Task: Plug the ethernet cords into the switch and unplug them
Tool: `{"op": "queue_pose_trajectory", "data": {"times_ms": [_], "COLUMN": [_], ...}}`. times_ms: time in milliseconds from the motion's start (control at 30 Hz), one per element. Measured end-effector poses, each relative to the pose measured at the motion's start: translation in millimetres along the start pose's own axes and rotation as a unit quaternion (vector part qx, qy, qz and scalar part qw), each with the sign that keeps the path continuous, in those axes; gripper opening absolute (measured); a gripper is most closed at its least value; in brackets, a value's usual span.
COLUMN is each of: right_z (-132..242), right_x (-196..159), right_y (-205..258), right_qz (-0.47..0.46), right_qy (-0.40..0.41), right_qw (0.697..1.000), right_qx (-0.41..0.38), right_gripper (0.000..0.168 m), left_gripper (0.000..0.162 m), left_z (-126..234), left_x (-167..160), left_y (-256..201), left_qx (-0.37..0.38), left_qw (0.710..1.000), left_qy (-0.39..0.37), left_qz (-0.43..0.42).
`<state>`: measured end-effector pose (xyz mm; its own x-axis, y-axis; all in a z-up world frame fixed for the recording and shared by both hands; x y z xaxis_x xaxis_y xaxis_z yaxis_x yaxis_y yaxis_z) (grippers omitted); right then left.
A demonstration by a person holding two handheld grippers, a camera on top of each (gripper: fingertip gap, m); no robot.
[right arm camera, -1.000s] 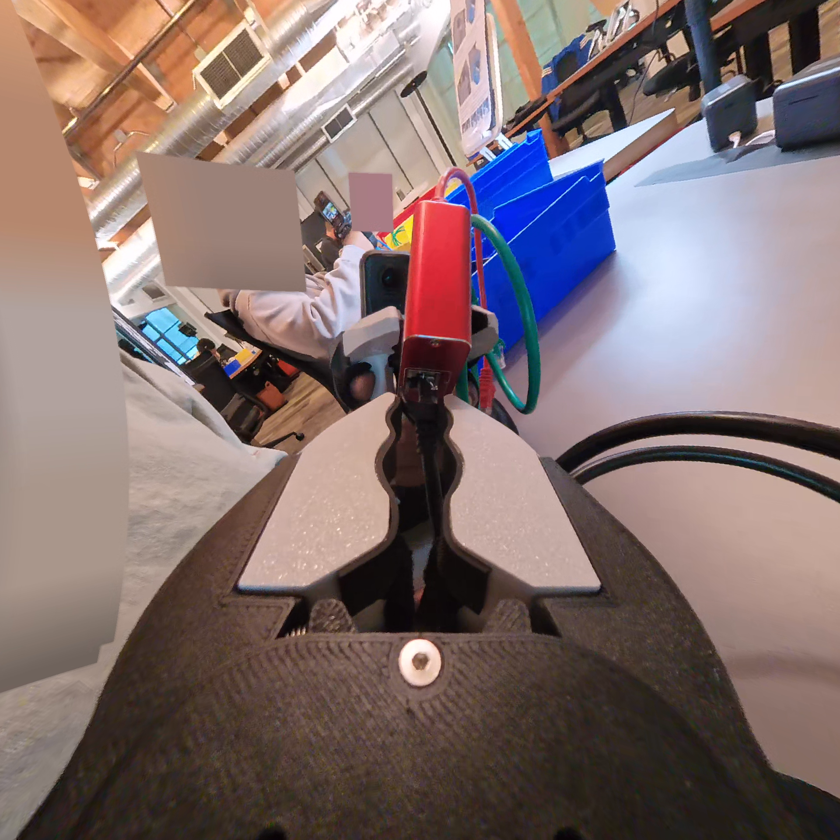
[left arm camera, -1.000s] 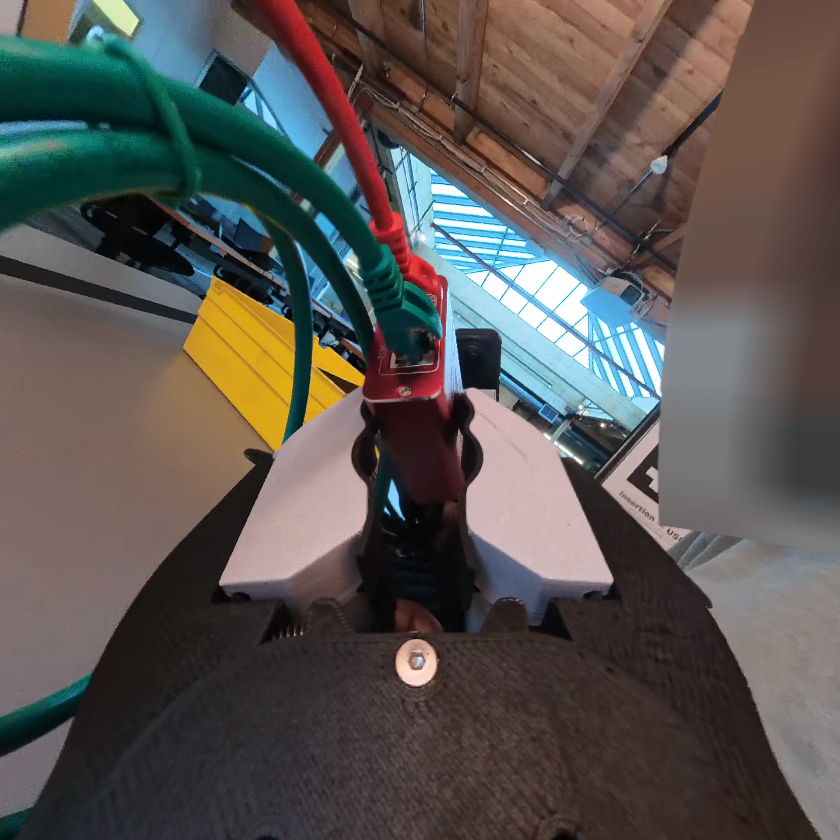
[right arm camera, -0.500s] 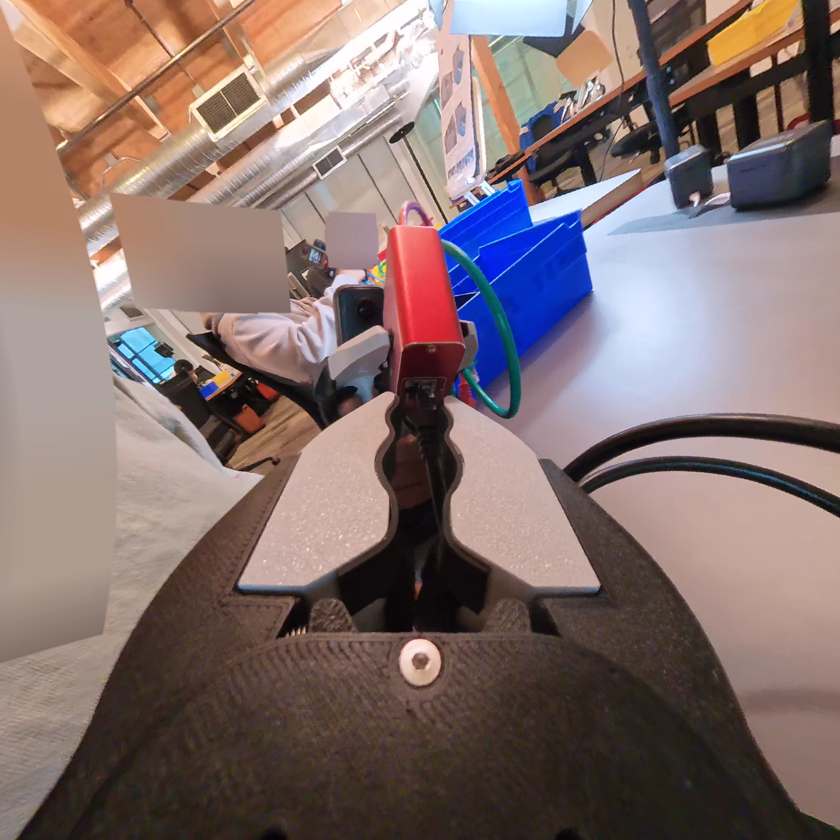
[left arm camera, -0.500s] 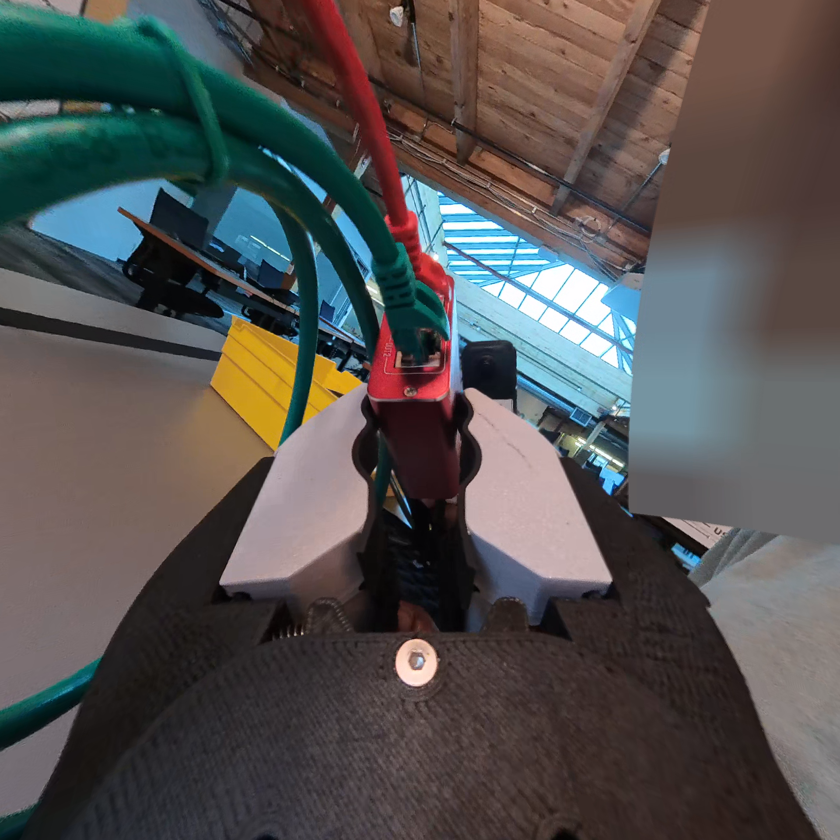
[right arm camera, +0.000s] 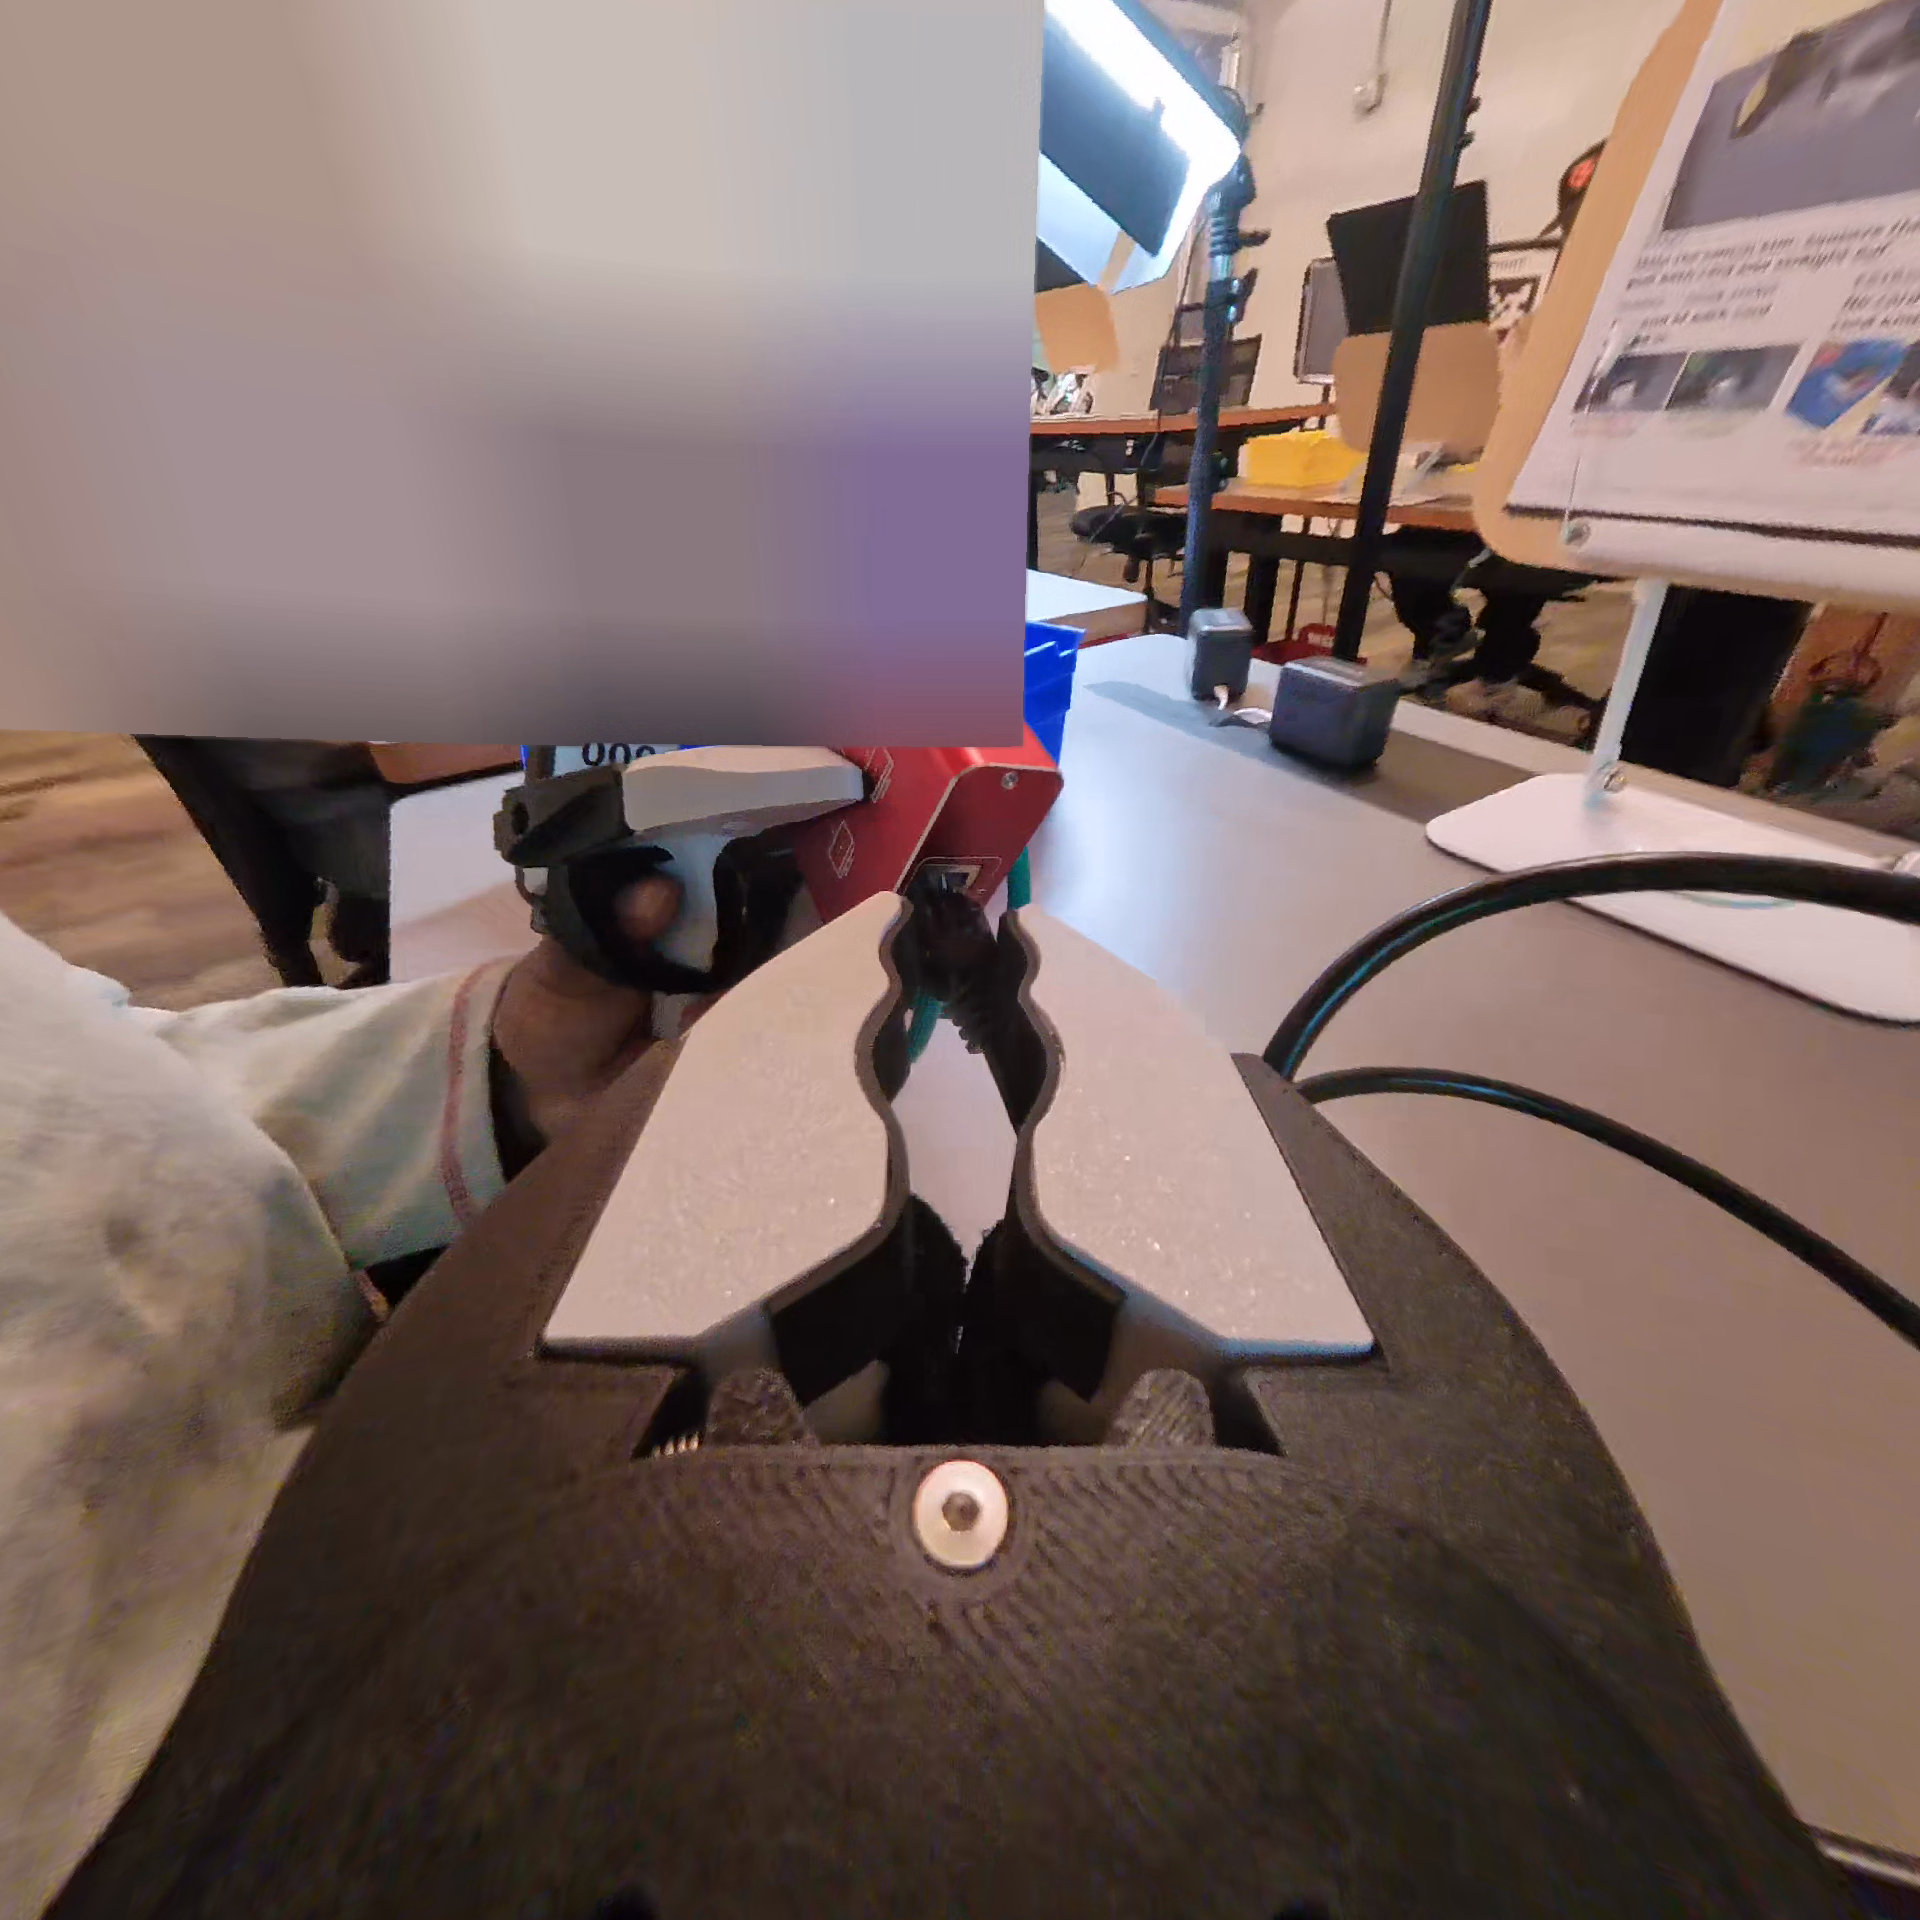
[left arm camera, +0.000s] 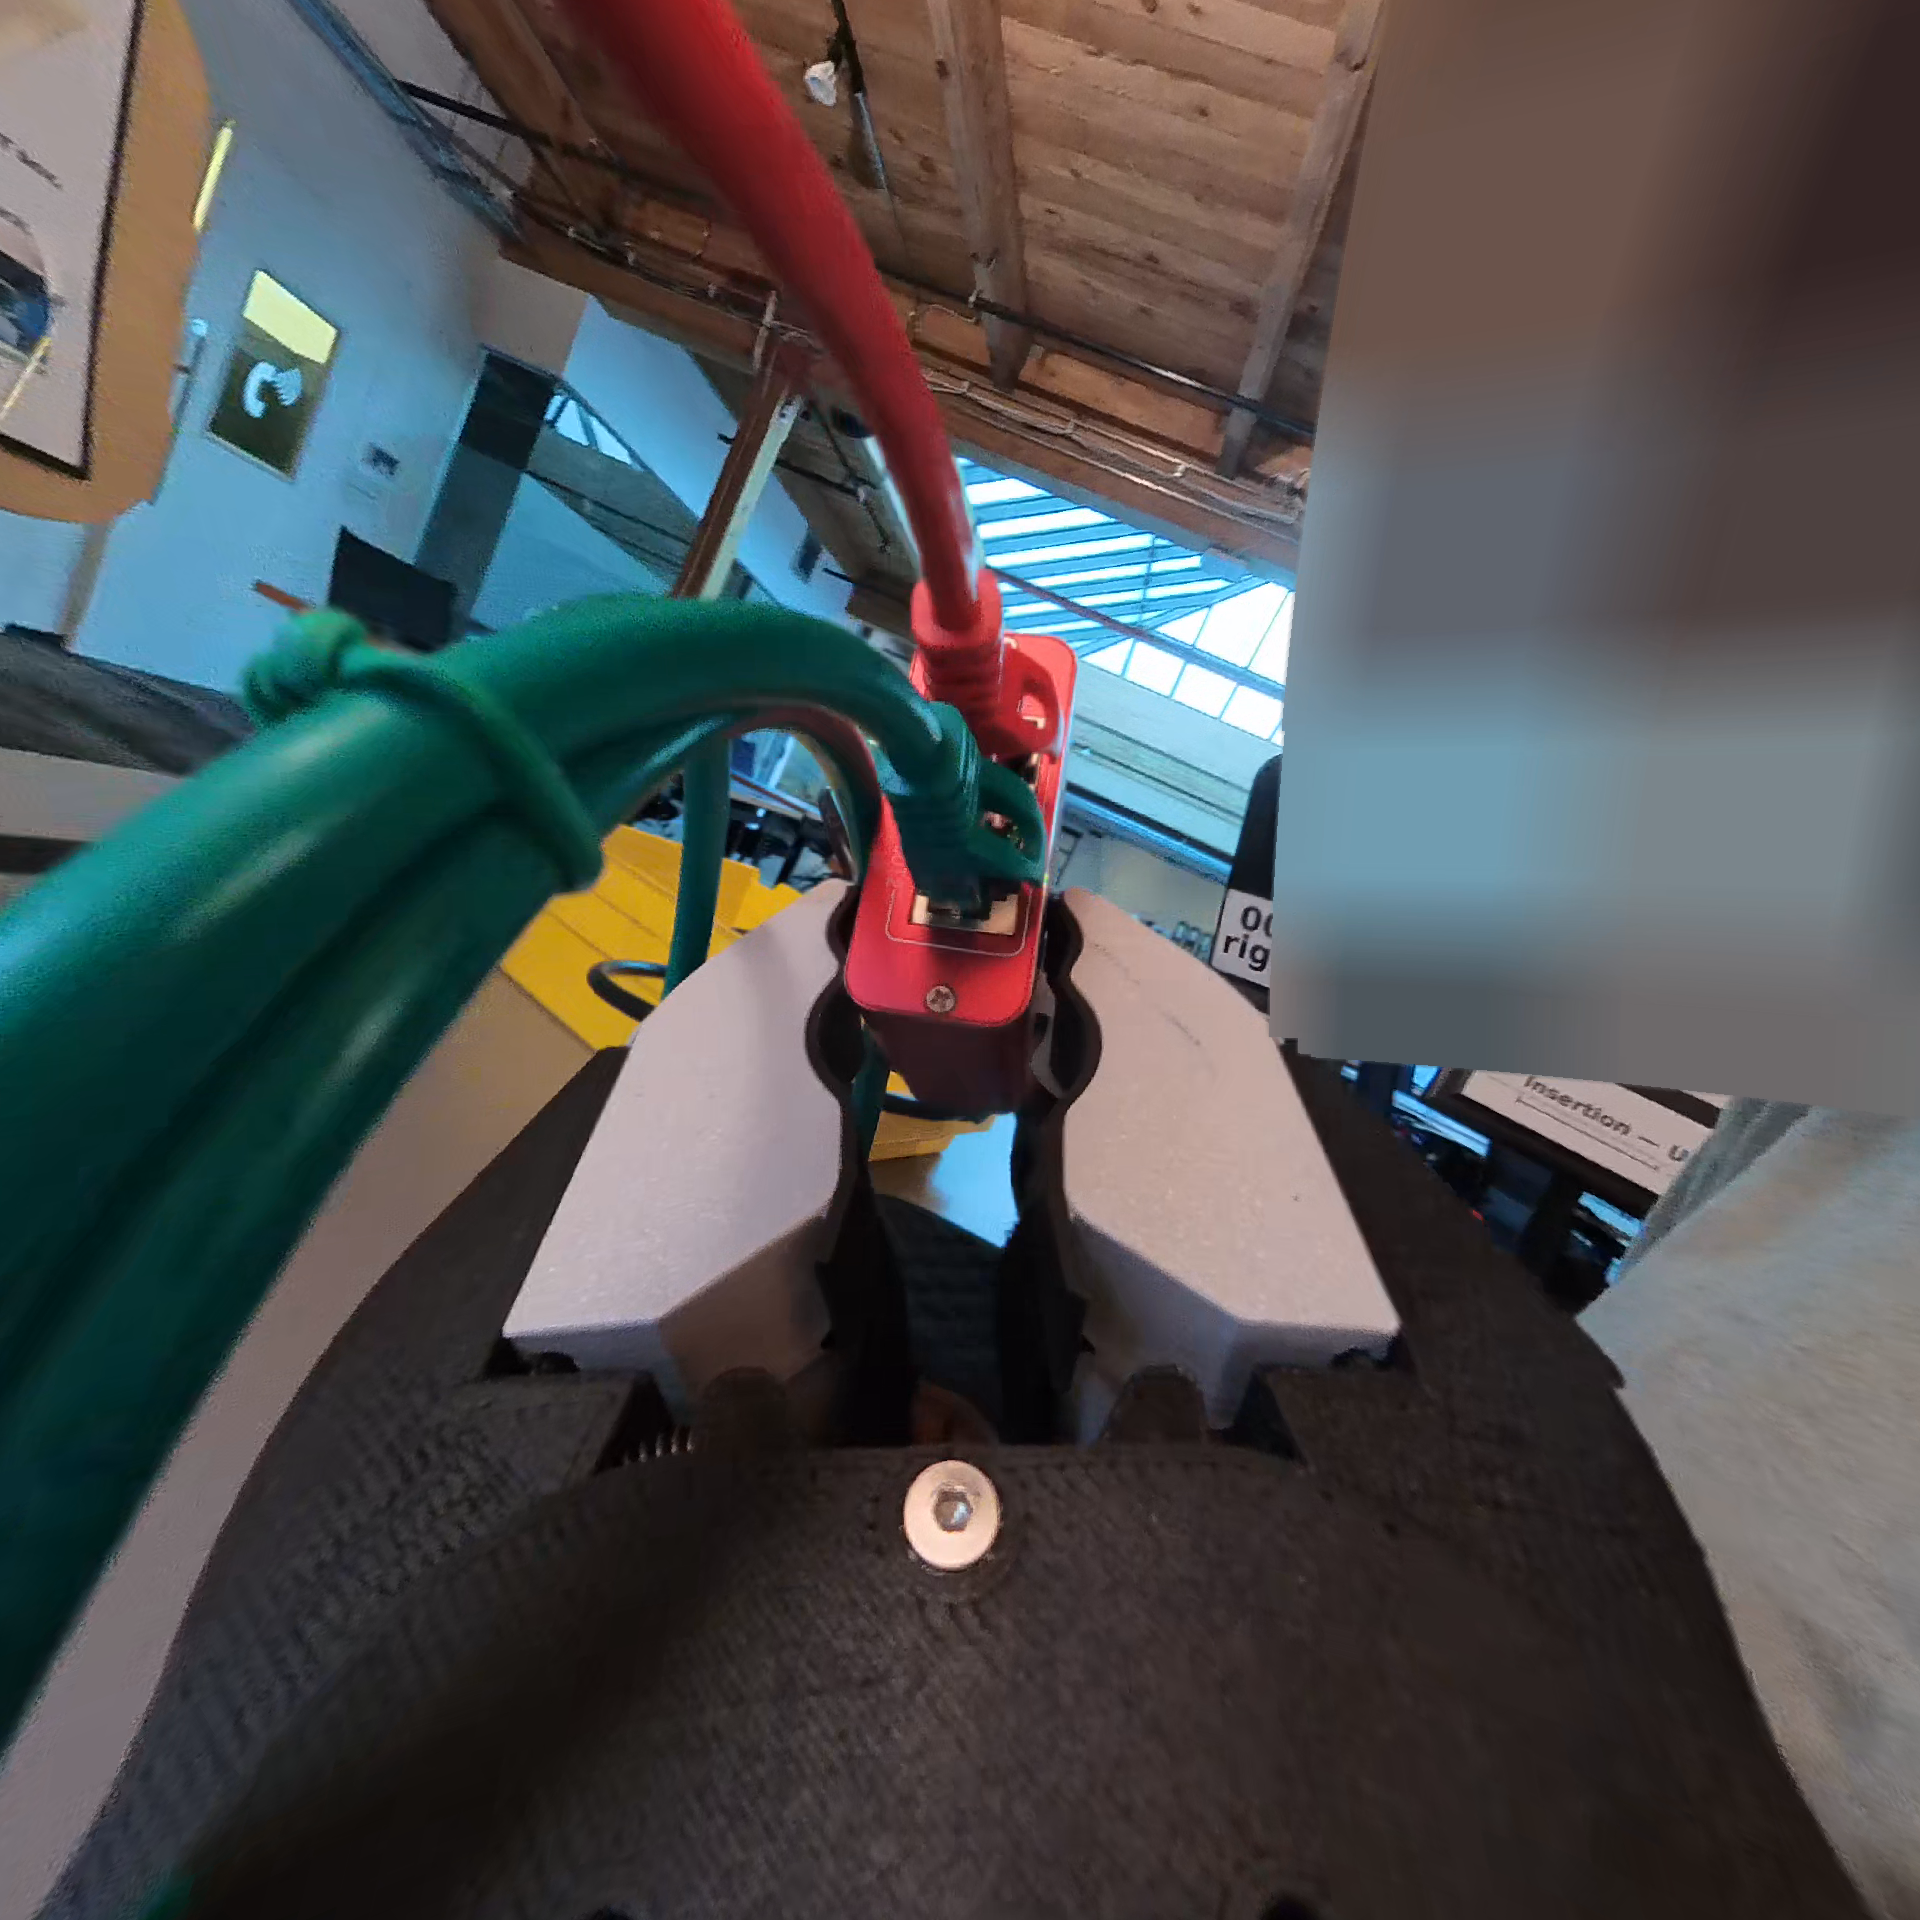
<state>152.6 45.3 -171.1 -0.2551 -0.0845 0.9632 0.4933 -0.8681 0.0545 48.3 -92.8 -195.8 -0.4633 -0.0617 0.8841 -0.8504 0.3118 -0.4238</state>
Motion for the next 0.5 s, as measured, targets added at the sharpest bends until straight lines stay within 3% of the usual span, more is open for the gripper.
{"op": "queue_pose_trajectory", "data": {"times_ms": [100,167,200,300,500], "right_z": [4.3,20.8,31.7,48.6,91.8], "right_x": [0.3,-8.6,-8.5,9.3,40.0], "right_y": [-1.7,-18.2,-22.9,-23.0,-32.3], "right_qz": [-0.003,0.023,0.012,0.05,0.128], "right_qy": [0.002,0.036,0.017,-0.001,-0.024], "right_qw": [1.0,0.993,0.996,0.997,0.985], "right_qx": [0.0,-0.106,-0.089,-0.06,-0.11], "right_gripper": [0.014,0.012,0.012,0.013,0.013], "left_gripper": [0.033,0.033,0.033,0.033,0.033], "left_z": [2.9,21.6,28.4,23.9,7.3], "left_x": [2.3,14.6,16.3,9.2,0.4], "left_y": [0.2,0.7,5.8,6.7,-3.2], "left_qx": [0.007,-0.027,-0.006,0.013,0.006], "left_qw": [1.0,0.997,0.997,0.999,0.997], "left_qy": [-0.007,-0.076,-0.075,-0.037,0.041], "left_qz": [-0.013,0.0,0.005,-0.007,-0.063]}}
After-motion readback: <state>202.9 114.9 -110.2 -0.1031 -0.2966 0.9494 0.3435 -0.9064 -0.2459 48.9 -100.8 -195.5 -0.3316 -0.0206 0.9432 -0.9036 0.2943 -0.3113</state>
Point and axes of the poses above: each gripper's, where its closed fingertips meet, z back along the fingers, x out of its top, y = z × x across the jaws, the point moved 9 cm from there along z, back along the fingers, and after that the axes turned 14 degrees about y, right-handed, at the moved point
